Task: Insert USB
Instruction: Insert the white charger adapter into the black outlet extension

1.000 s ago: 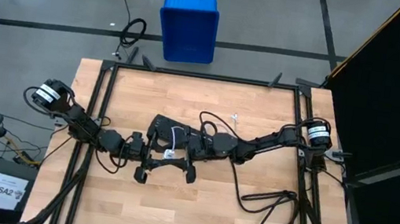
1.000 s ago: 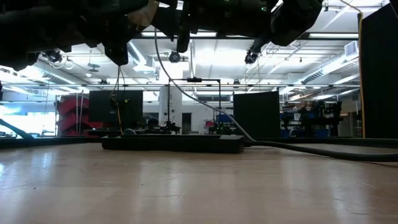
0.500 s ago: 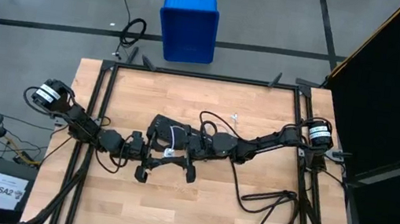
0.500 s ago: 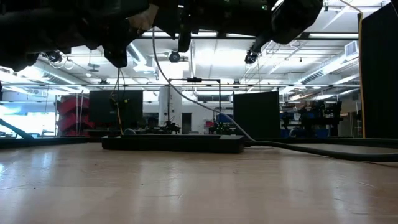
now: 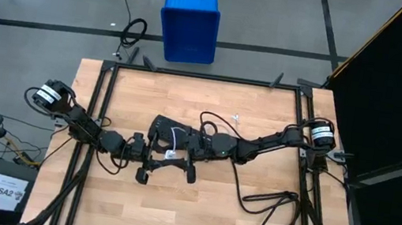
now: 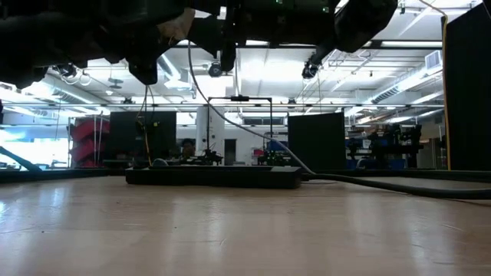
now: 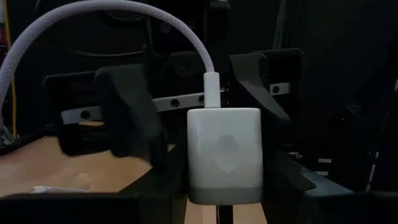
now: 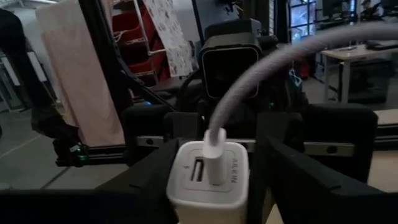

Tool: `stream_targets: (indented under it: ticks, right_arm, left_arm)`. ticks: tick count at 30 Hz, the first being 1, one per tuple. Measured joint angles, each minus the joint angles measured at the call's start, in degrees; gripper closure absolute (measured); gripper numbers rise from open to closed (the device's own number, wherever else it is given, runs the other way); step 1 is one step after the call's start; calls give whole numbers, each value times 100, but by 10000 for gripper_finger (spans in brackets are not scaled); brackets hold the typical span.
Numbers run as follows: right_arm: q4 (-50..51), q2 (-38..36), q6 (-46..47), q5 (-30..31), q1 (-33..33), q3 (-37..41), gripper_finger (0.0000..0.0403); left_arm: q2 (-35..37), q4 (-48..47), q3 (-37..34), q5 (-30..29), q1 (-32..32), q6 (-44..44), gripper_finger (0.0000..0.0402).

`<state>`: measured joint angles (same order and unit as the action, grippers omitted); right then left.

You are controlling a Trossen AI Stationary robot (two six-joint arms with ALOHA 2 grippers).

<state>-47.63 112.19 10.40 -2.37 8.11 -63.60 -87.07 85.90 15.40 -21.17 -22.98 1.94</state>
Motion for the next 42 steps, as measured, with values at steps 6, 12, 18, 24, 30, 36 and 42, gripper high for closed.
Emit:
stream_targets:
  ticks: [6, 12, 18, 24, 30, 36, 42]
  right_arm:
    - [75, -7, -240, 103, 4, 1, 281]
    - [76, -3, -296, 209, 6, 7, 281]
    - [40, 16, -356, 222, 1, 29, 281]
    - [234, -33, -409, 391, -70, 16, 285]
    - [303, -44, -434, 373, -187, 18, 287]
    - [481, -44, -442, 327, -295, 20, 287]
    - [655, -44, -445, 317, -385, 25, 287]
  left_arm:
    - [0, 21, 0, -63, 0, 51, 275]
    - [0, -58, 0, -33, 2, 123, 272]
    - [13, -495, 0, -27, -2, 519, 205]
    - [20, -439, -163, -116, 7, 598, 160]
    - [26, -308, -339, -260, 7, 716, 153]
    - [33, -339, -501, -359, 9, 719, 152]
    - [33, -392, -657, -529, 9, 737, 144]
